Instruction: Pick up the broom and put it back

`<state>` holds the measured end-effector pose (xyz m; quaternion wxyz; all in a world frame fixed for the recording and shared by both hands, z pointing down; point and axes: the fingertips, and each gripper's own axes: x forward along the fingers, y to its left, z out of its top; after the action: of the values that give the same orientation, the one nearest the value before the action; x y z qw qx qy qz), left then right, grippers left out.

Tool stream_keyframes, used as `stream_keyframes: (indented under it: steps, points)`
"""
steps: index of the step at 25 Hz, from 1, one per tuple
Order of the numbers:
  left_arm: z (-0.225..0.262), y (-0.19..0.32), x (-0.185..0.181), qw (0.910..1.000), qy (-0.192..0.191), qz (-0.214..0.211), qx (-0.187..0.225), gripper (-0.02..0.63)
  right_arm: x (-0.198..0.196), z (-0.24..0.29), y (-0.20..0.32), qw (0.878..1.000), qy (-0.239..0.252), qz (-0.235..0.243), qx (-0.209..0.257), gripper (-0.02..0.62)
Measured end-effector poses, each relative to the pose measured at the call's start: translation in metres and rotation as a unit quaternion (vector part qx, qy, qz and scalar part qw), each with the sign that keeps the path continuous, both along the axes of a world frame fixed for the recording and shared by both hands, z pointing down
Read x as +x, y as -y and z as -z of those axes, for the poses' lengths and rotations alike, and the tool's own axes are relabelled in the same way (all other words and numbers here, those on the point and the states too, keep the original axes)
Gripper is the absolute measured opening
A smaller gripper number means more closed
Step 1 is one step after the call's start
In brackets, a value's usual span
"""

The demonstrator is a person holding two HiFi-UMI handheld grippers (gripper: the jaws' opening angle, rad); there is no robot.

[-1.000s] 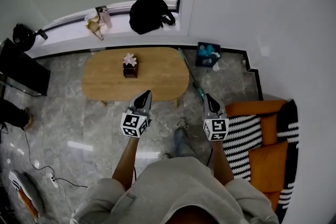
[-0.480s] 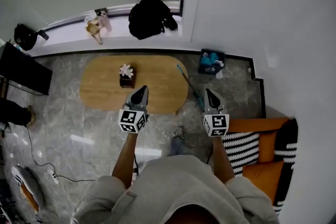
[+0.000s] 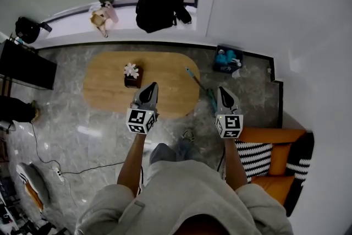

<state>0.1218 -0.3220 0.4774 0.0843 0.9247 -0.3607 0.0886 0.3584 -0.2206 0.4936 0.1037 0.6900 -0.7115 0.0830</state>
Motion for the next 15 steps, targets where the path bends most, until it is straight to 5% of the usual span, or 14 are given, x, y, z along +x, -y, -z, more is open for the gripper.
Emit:
stream_keyframes:
  steps: [15]
  points:
    - [-0.072,0.033,-0.003,0.9973,0.018,-0.044,-0.055,-0.005,-0.024,-0.069,0.031,0.998,0.013,-0.025,-0.062,0.003]
